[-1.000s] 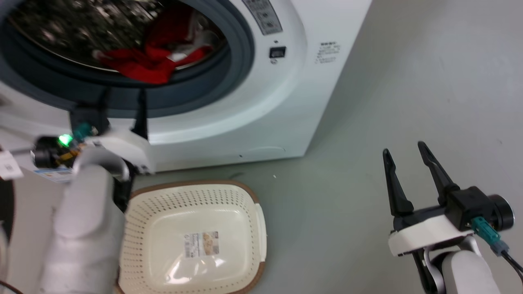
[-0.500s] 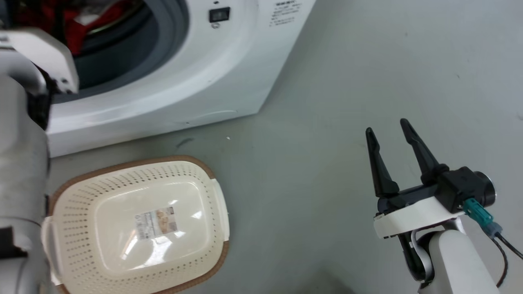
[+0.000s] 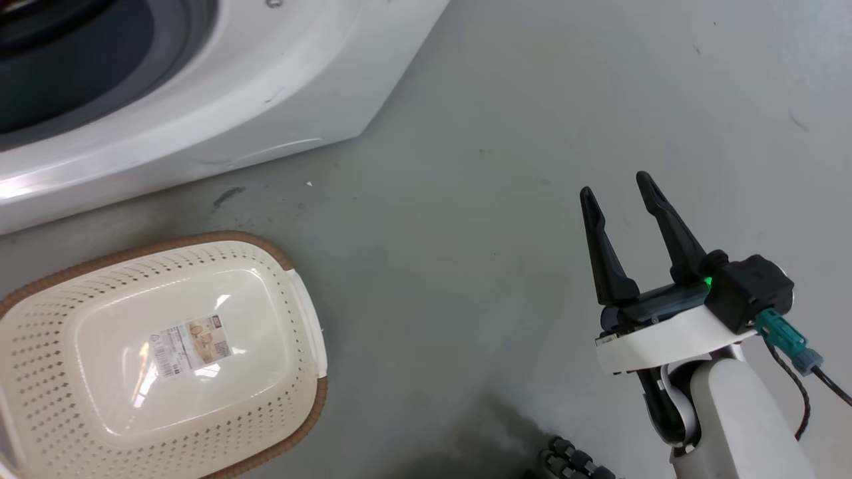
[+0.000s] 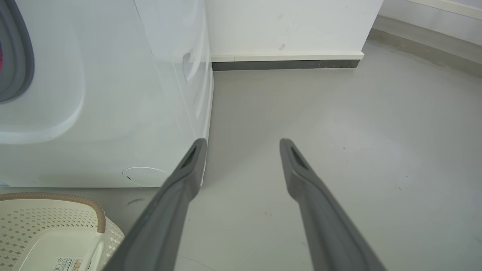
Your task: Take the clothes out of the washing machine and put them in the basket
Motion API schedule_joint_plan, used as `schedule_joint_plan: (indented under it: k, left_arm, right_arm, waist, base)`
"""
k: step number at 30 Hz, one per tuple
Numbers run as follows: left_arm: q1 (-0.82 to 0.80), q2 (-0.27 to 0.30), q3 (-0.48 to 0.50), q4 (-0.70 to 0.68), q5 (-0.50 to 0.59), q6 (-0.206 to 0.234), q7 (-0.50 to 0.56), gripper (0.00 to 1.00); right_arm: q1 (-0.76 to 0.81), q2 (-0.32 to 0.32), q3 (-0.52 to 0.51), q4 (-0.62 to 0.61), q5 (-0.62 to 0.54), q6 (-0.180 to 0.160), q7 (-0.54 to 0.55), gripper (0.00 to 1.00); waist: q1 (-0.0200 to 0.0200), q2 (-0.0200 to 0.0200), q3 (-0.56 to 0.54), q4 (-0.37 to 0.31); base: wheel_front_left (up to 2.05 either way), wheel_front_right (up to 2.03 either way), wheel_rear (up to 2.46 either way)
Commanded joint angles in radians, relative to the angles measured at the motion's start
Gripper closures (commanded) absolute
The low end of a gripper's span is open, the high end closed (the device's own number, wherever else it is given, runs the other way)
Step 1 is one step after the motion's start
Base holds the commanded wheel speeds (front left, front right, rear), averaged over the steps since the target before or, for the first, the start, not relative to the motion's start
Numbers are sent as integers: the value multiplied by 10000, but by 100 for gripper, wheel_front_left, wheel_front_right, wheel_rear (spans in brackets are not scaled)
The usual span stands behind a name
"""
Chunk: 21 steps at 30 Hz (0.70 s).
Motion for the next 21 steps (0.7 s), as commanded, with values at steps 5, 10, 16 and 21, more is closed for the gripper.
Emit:
schedule_joint_plan:
  k: [5, 10, 16, 21]
  left_arm:
    - [-833, 530, -1094, 7, -810, -3, 1962, 0]
    - [-1041, 894, -1602, 50, -1571, -4, 3994, 0]
    - [-877, 1097, -1604, -110, -2097, -5, 5299, 42]
    - [-545, 1235, -1511, -668, -2286, 183, 5587, 100]
  right_arm:
    - [-224, 23, 166, -63, 245, -7, -20, 0]
    - [-325, 21, 220, -20, 372, -7, -21, 0]
    - [-412, 20, 212, -75, 404, -7, -21, 0]
    - [-441, 18, 222, -76, 424, -8, -21, 0]
  waist:
    - [-1, 0, 448, -316]
    - [-1, 0, 639, -399]
    - [-1, 0, 776, -425]
    - [-1, 0, 804, -426]
  base:
    - [0, 0, 0]
    - [0, 0, 0]
    - [0, 0, 0]
    - [0, 0, 0]
